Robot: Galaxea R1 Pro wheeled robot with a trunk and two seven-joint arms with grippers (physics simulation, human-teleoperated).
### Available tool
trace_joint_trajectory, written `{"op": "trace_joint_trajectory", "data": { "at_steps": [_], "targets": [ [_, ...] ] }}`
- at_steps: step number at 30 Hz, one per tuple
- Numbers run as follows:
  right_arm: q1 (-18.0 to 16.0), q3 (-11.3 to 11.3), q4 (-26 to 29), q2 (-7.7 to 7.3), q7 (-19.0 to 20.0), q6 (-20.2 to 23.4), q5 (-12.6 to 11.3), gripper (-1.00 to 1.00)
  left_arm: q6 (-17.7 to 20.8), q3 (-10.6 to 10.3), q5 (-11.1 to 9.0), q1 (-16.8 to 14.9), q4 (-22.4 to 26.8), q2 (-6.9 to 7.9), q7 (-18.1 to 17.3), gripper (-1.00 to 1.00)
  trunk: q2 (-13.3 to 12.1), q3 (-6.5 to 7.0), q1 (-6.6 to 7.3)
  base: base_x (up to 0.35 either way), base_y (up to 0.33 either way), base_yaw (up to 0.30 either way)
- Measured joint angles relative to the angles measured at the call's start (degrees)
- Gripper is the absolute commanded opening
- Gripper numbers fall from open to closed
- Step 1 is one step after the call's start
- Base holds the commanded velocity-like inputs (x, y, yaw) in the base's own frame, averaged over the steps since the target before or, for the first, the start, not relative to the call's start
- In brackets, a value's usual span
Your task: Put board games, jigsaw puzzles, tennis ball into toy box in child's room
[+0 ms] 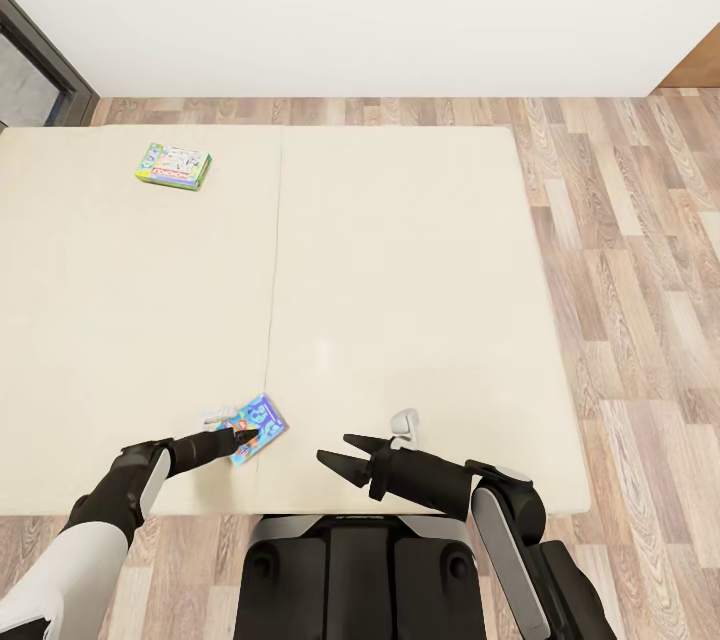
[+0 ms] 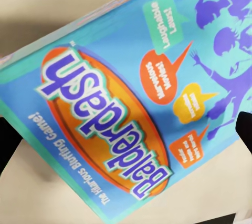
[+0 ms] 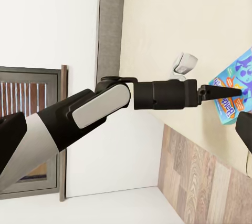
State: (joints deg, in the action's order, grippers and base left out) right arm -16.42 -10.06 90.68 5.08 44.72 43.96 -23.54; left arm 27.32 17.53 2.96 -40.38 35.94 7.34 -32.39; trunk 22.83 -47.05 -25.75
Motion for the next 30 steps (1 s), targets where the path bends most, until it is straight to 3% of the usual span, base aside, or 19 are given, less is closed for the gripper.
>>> {"op": "trace_joint_trajectory", "data": {
  "at_steps": [12, 30],
  "targets": [
    [0.00, 0.00, 0.00, -0.03, 0.00, 0.00, -0.06, 1.00, -0.13, 0.00, -0.10, -0.03, 0.02, 0.00, 0.01, 1.00, 0.00, 0.00, 0.00, 0.000, -0.109, 0.000],
    [0.00, -0.08, 0.00, -0.03, -0.24, 0.00, -0.01, 1.00, -0.04, 0.33, -0.31, -0.02, 1.82, 0.22, -0.09, 1.00, 0.00, 0.00, 0.01, 0.010, 0.016, 0.000]
  ]
}}
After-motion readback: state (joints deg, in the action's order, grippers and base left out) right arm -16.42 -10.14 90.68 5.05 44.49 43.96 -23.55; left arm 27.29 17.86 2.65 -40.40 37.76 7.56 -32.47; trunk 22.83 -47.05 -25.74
